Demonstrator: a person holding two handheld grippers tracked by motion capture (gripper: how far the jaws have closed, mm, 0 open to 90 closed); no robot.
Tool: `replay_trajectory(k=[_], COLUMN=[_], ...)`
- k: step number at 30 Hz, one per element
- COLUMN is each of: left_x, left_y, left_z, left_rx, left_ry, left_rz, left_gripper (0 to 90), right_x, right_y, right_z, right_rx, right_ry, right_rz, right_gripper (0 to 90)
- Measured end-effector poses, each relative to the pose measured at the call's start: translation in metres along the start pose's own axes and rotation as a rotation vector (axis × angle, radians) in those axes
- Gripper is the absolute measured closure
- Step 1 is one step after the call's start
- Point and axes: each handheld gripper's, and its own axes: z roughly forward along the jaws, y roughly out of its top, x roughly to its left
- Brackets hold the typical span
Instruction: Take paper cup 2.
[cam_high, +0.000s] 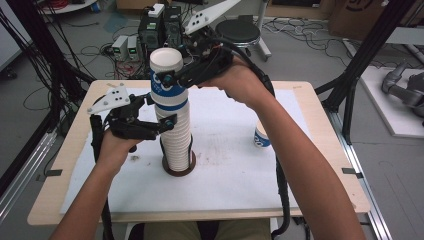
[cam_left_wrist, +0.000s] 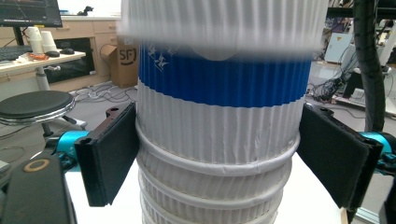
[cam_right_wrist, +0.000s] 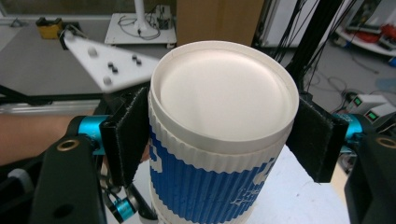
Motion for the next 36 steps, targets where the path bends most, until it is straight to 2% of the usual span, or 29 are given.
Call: replay_trajectory(k=[3, 8, 11, 16, 18, 19, 21, 26, 33, 34, 35, 36], left_x=[0.0, 0.0, -0.001, -0.001, 0.0, 0.0, -0.001, 0.0, 0.0, -0.001, -0.001, -0.001], left_y=[0.0, 0.0, 0.0, 0.0, 0.0, 0.0, 0.0, 0.0, -0.001, -0.004, -0.004, -0.006], left_z=[0.0, 0.0, 0.0, 0.0, 0.001, 0.001, 0.001, 0.0, -0.002, -0.004, -0.004, -0.009], left_rx=[0.0, 0.0, -0.002, -0.001, -0.001, -0.001, -0.001, -0.002, -0.008, -0.035, -0.035, -0.056], left_ry=[0.0, -0.001, 0.0, 0.001, 0.001, 0.001, 0.001, 0.001, 0.018, 0.033, 0.033, 0.048], left_rz=[0.0, 0.003, 0.001, 0.0, 0.001, 0.001, 0.001, -0.001, -0.005, -0.004, -0.004, -0.013], left_gripper=[15.6, 15.6, 15.6, 15.6, 15.5, 15.5, 15.5, 15.5, 14.6, 14.4, 14.4, 14.0], right_x=[0.0, 0.001, 0.002, 0.002, 0.002, 0.002, 0.003, 0.003, 0.004, 0.005, 0.005, 0.005], right_y=[0.005, 0.015, 0.018, 0.02, 0.018, 0.018, 0.012, -0.006, -0.045, -0.052, -0.052, -0.069], right_z=[-0.006, -0.025, -0.031, -0.06, -0.072, -0.072, -0.089, -0.109, -0.122, -0.123, -0.123, -0.123], right_rx=[-0.024, -0.103, -0.122, -0.203, -0.213, -0.213, -0.226, -0.208, -0.158, -0.149, -0.149, -0.134], right_ry=[-0.006, -0.033, -0.043, -0.103, -0.117, -0.117, -0.135, -0.166, -0.185, -0.185, -0.185, -0.188], right_rz=[-0.001, 0.006, 0.01, 0.01, 0.013, 0.013, 0.011, 0.029, 0.059, 0.073, 0.073, 0.092], right_gripper=[27.6, 27.6, 27.6, 27.6, 27.6, 27.6, 27.6, 27.6, 27.6, 27.6, 27.6, 27.6])
